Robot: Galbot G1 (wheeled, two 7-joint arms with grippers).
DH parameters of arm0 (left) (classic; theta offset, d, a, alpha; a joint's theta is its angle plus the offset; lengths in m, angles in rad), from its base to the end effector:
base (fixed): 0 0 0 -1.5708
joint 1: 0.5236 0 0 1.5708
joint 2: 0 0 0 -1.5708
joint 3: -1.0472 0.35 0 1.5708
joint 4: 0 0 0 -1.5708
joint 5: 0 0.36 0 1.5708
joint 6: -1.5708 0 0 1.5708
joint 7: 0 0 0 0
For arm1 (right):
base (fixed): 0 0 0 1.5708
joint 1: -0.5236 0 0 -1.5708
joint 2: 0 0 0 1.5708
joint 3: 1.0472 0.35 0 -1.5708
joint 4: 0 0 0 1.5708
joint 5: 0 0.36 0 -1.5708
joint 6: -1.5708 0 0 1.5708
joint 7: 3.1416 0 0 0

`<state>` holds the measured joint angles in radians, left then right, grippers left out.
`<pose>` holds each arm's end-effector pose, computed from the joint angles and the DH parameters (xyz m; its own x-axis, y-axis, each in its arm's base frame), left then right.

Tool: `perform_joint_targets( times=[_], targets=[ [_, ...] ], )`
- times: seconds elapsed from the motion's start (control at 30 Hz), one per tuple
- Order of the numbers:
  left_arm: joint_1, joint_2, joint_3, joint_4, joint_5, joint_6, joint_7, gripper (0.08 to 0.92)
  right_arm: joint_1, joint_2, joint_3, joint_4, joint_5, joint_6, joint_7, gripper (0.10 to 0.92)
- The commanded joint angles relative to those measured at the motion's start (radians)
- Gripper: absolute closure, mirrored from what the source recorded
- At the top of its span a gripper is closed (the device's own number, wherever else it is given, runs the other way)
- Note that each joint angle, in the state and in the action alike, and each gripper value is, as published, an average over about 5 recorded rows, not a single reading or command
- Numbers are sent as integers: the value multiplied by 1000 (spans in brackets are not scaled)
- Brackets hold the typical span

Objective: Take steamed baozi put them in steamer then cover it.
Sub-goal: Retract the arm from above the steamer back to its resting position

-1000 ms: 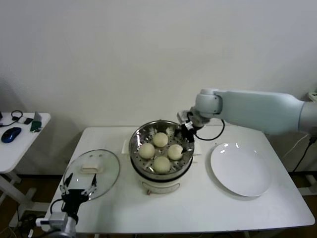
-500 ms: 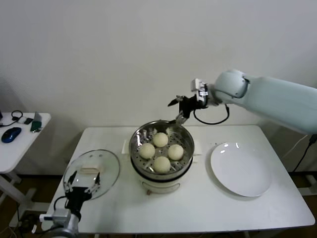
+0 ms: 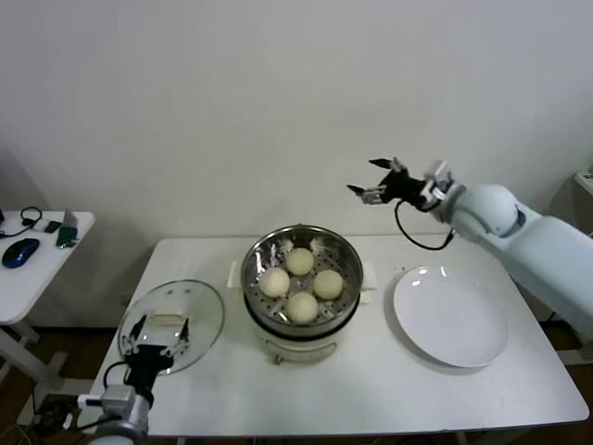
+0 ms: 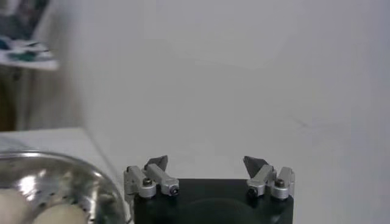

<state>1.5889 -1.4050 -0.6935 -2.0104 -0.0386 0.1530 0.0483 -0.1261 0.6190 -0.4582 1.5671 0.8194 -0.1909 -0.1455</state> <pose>0.1797 0.0868 -0.3241 -0.9700 -0.0601 0.2357 -0.0178 0.9839 0.1777 0.4774 -0.1125 -0.1116 -0.8285 -0.5237 0.1983 -0.5587 0.7485 -0.3573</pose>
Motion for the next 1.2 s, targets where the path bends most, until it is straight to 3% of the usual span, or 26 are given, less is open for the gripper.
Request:
perform_joint_targets(
  times=[0.03, 0.37, 0.73, 0.9, 1.03, 1.2],
  targets=[
    [-6, 6, 10, 4, 8, -12, 1, 177, -703, 23, 662, 133, -152, 140, 244, 203],
    [-10, 35, 11, 6, 3, -11, 2, 177, -1179, 328, 1055, 319, -244, 271, 191, 203],
    [-10, 65, 17, 16, 52, -33, 3, 177, -1443, 655, 1134, 391, -316, 484, 108, 203],
    [7, 128, 4, 14, 157, -52, -2, 177, -1504, 738, 1120, 391, -331, 556, 98, 203],
    [14, 177, -21, 25, 338, -109, -45, 177, -1547, 765, 1098, 379, -344, 589, 99, 203],
    [25, 214, -26, 48, 671, -190, -180, 177, -1593, 782, 1082, 348, -349, 628, 104, 203]
  ],
)
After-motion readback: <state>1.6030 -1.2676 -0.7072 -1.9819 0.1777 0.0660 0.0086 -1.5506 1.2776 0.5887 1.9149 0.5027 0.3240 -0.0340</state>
